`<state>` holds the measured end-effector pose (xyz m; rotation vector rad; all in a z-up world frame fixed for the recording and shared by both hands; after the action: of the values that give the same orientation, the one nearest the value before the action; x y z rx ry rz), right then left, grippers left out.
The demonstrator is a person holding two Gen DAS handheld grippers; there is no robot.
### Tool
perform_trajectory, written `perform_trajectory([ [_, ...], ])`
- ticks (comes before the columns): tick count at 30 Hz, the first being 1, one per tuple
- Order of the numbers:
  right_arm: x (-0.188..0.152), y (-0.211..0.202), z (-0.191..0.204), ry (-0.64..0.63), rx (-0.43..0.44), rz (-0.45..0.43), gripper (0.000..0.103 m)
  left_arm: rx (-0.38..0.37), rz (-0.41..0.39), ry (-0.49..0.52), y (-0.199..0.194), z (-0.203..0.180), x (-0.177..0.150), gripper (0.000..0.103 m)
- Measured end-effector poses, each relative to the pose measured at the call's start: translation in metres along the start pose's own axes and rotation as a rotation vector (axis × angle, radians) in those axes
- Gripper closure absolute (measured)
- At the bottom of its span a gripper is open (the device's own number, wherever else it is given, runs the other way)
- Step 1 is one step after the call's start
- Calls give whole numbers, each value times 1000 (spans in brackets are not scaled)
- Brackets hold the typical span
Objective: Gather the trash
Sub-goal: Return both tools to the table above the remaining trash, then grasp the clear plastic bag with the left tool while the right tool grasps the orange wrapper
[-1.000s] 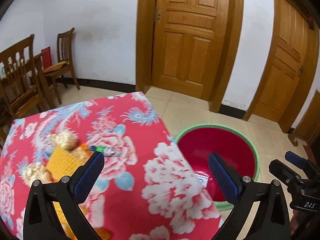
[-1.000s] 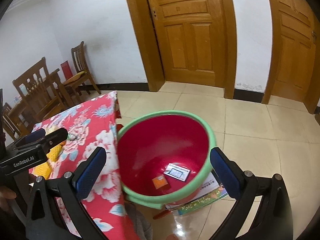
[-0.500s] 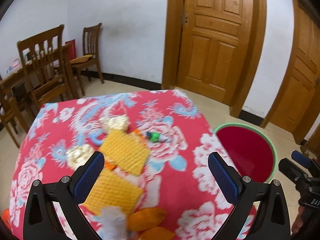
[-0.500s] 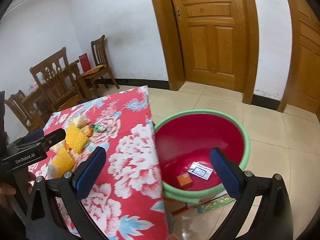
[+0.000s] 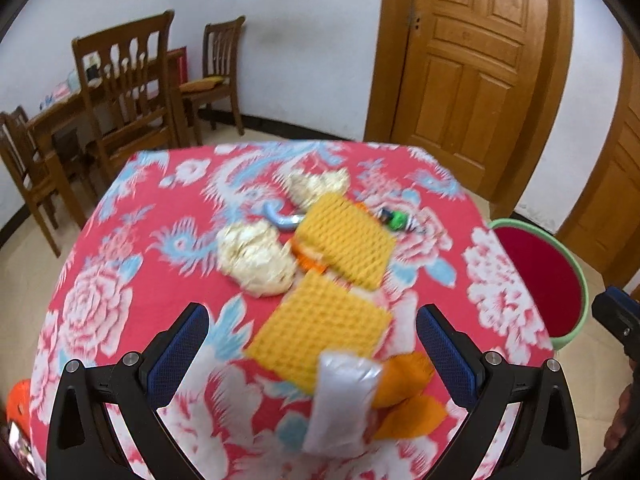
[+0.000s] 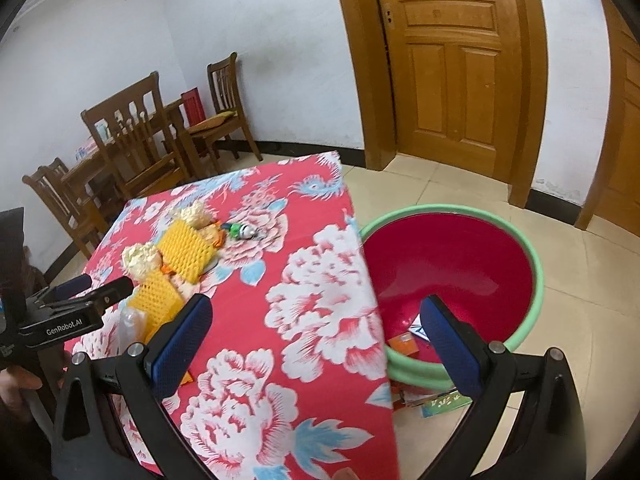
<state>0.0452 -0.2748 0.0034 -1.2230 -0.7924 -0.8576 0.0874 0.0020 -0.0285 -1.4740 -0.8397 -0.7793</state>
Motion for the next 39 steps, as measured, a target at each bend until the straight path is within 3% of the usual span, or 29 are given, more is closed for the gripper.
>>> perform_trajectory([
  [10,-14,12,16,-6,29,46,1,-20,31,8,-14,3,-28,1],
  [12,-15,12,18,-8,33,48,1,-26,46,-1,-14,4,-33,8],
  [15,-16,12,22,-13,37,51,1,-41,88,-21,-10,6,-42,29],
  [22,-20,14,31,-21,50,67,1,-149,115,-71,-13,4,-49,70],
  [28,-26,18,43,-33,71,87,1,-167,104,-84,-20,7,-49,72],
  [39,-43,39,86,-112,146,159,1,-97,45,-154,-31,43,-35,72],
])
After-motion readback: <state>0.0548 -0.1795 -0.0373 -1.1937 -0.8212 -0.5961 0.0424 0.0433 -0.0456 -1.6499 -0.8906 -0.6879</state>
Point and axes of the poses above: each gripper's, at about its wrist camera, not at the fingertips, and y roughly the way its jaws point, z to its left, x to its top, the point moved 1 cm from there along y, roughly the way its jaws point, and after that the axes turned 15 degrees about -z, right-handed, at the moved point
